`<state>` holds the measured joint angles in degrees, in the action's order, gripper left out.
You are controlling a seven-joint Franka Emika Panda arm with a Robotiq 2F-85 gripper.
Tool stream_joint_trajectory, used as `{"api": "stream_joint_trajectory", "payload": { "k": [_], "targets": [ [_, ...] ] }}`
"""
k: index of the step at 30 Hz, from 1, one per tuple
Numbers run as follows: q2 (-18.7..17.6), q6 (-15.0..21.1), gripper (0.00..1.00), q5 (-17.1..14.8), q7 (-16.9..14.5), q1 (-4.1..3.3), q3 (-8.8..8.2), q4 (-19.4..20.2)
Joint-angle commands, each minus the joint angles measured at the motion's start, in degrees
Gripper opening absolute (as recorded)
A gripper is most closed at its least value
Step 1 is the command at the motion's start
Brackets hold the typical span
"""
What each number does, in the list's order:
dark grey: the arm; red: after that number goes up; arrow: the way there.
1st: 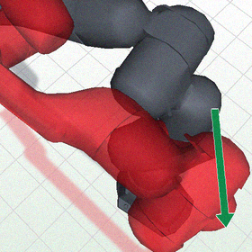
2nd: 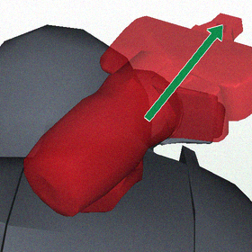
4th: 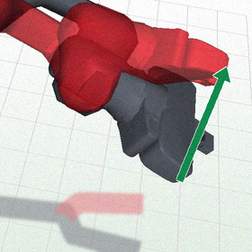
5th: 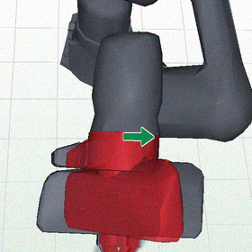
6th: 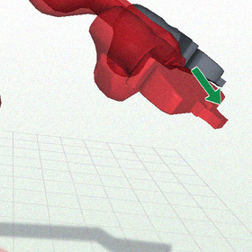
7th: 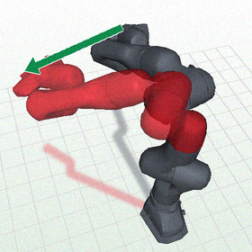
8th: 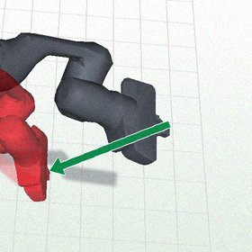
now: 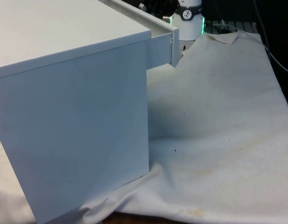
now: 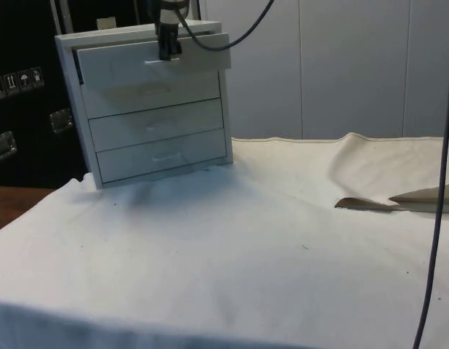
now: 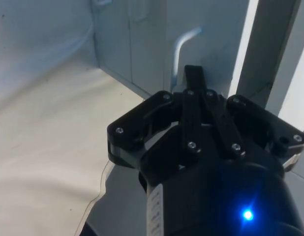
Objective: Open the drawer, then close it.
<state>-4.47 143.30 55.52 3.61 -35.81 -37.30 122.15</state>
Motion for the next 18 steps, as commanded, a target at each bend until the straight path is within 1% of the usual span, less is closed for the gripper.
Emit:
{"api": "stream_joint_trajectory", "payload": {
  "k": [1,5,6,7,10,12,16,17,18],
  "targets": [
    [-0.6,1.0,0.00,-0.6,-0.9,0.57,-0.29,-0.3],
    [-1.7,1.7,0.00,-0.7,-0.9,0.69,-1.03,-1.2],
    [-1.3,1.0,0.00,-0.1,0.0,0.23,-0.86,-0.9],
    [-1.9,1.9,0.00,-0.8,-0.9,0.74,-1.20,-1.4],
    [-2.8,2.2,0.00,-1.0,-1.0,0.80,-1.60,-2.1],
    [-3.7,2.8,0.00,-1.2,-1.0,1.03,-2.06,-2.9],
    [-4.9,3.3,0.00,-1.5,-1.1,1.20,-2.64,-4.0],
    [-4.6,2.5,0.00,-0.6,0.0,0.69,-2.75,-3.8],
    [-5.2,3.4,0.00,-1.7,-1.1,1.26,-2.81,-4.2]
  ]
}}
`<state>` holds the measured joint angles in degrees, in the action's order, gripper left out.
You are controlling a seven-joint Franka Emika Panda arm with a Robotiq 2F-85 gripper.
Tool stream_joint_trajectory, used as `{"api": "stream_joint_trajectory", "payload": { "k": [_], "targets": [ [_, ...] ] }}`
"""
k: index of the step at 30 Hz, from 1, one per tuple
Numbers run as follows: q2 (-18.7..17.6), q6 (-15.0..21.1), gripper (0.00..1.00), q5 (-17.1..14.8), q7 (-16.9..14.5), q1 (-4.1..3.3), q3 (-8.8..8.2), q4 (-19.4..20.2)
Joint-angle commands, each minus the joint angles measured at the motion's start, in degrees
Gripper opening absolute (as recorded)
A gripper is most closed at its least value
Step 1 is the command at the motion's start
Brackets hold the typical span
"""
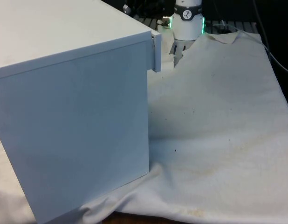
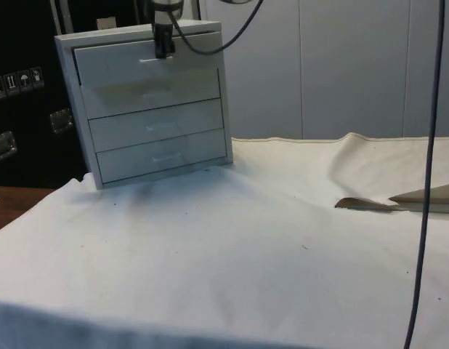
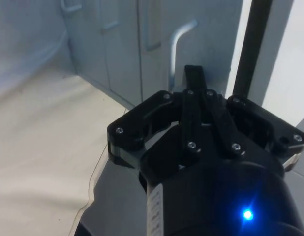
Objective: Open the drawer, then close it.
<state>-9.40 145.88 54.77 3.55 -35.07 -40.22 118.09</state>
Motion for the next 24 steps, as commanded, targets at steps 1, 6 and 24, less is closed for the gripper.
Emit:
{"api": "stream_joint_trajectory", "payload": {
  "k": [1,6,24],
  "targets": [
    [-0.6,1.0,0.00,-1.0,-1.1,0.57,-0.06,-0.5],
    [-2.8,1.9,0.00,-1.8,-1.1,0.97,-0.92,-2.0],
    [-7.9,4.0,0.00,-4.0,-1.0,1.66,-3.04,-5.8]
  ]
}}
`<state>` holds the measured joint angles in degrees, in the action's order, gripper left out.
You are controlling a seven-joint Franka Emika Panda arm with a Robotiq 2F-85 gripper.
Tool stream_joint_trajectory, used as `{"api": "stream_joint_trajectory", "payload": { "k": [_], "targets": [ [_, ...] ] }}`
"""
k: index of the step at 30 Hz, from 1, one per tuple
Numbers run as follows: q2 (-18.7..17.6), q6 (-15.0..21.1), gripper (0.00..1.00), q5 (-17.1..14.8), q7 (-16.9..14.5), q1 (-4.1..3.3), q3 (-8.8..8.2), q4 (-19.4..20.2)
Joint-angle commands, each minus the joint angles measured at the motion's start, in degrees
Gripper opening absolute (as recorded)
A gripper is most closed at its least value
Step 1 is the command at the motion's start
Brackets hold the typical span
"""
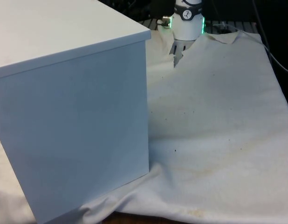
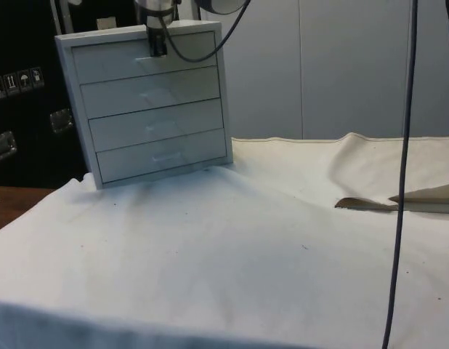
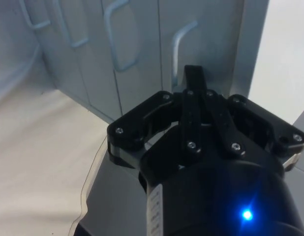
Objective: Open the drawer, then close it.
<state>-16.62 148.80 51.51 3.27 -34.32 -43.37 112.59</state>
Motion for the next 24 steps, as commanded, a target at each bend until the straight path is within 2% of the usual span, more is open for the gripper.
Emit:
{"api": "stream_joint_trajectory", "payload": {
  "k": [1,2,7,9,10,11,13,14,16,17,18,19,24],
  "targets": [
    [0.0,0.0,0.00,0.0,0.0,0.00,0.00,0.0],
    [-0.7,1.1,0.00,-0.7,-0.7,0.92,0.11,-0.3],
    [-0.6,1.0,0.00,-0.7,-0.7,0.86,0.11,-0.3],
    [-0.1,-0.1,0.00,-0.2,0.1,-0.06,0.11,0.0],
    [-0.1,0.6,0.00,-0.3,-0.4,0.40,0.00,0.0],
    [0.7,-0.1,0.00,0.3,0.2,-0.34,-0.06,0.5],
    [-0.1,-0.1,0.00,-0.2,0.1,-0.11,0.11,0.0],
    [0.2,-0.2,0.00,0.1,0.2,-0.29,0.06,0.2],
    [1.4,-0.9,0.00,0.8,0.9,-1.15,-0.11,0.9],
    [1.7,-1.0,0.00,1.0,1.0,-1.26,-0.11,1.1],
    [0.6,-0.5,0.00,-0.1,0.5,-0.63,0.23,0.4],
    [1.9,-1.1,0.00,1.1,1.1,-1.38,-0.06,1.3],
    [2.5,-1.7,0.00,1.5,1.5,-1.32,0.34,1.7]
  ]
}}
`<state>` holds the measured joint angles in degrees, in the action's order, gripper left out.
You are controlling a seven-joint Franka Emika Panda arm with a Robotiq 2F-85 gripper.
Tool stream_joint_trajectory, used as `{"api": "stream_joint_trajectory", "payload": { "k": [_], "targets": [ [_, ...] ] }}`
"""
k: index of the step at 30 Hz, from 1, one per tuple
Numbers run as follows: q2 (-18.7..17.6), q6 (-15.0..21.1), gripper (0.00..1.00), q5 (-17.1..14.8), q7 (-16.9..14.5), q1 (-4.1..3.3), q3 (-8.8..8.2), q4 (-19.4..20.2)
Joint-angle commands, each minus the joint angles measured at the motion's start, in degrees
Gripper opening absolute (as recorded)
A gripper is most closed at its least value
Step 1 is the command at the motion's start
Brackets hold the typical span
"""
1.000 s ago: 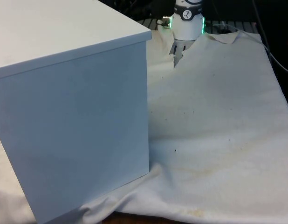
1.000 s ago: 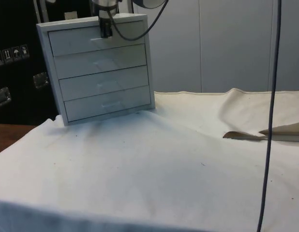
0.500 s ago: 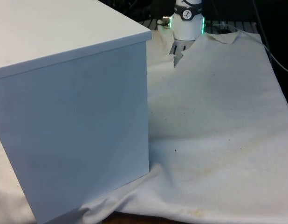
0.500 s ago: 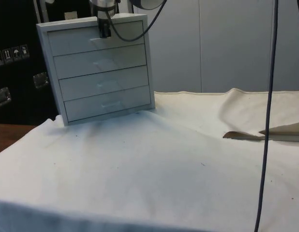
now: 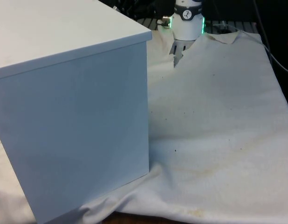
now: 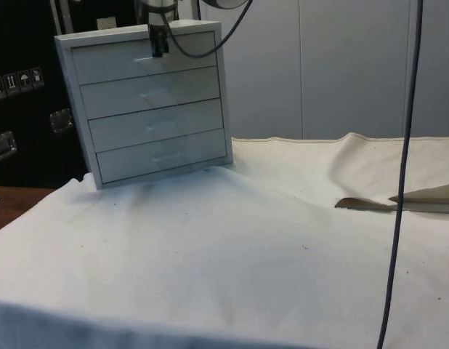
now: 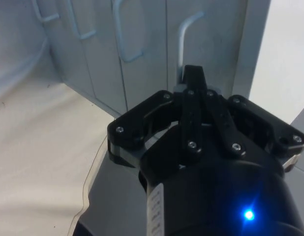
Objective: Open the drawer, then close it.
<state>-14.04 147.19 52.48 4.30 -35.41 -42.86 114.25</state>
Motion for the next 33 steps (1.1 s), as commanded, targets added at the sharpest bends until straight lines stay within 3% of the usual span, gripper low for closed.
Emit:
{"api": "stream_joint_trajectory", "payload": {
  "k": [1,15,21,22,24,33],
  "targets": [
    [-0.1,-0.1,0.00,0.6,0.5,-0.17,-0.11,0.0],
    [0.5,-0.3,0.00,-1.0,-0.5,0.06,0.23,0.3],
    [1.9,-1.3,0.00,-2.3,-1.4,-0.23,0.74,1.0],
    [0.9,-0.6,0.00,-1.5,-0.5,-0.06,0.34,0.1],
    [2.6,-1.8,0.00,-2.6,-1.7,-0.29,1.03,1.3],
    [7.2,-4.6,0.00,-2.0,-0.8,-0.52,3.27,4.8]
  ]
}}
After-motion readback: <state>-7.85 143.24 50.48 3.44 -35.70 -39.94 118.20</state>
